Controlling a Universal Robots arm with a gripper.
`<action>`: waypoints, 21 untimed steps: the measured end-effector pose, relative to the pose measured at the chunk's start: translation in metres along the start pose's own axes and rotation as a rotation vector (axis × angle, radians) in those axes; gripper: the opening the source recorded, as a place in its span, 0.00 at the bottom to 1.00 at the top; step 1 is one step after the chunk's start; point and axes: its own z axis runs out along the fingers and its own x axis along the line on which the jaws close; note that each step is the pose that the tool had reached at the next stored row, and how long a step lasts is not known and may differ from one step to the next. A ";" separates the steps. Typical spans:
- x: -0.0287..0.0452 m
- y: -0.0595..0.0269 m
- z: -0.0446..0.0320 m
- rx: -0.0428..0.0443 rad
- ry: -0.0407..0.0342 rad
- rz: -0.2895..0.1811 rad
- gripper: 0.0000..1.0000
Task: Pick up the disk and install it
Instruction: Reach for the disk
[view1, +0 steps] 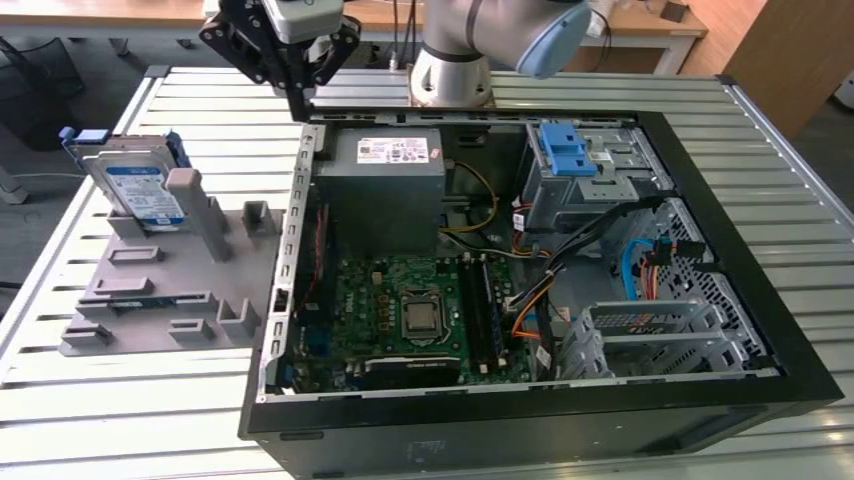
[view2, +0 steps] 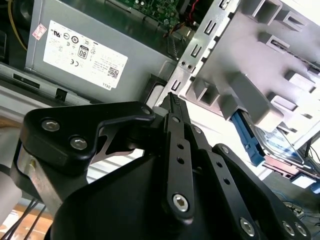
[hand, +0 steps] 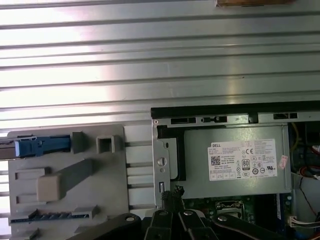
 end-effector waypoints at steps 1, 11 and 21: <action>0.0010 0.0005 0.0001 0.0000 0.0003 0.000 0.11; 0.0057 0.0037 0.0007 0.0004 0.0041 0.000 0.11; 0.0073 0.0055 0.0008 0.0006 0.0059 0.000 0.11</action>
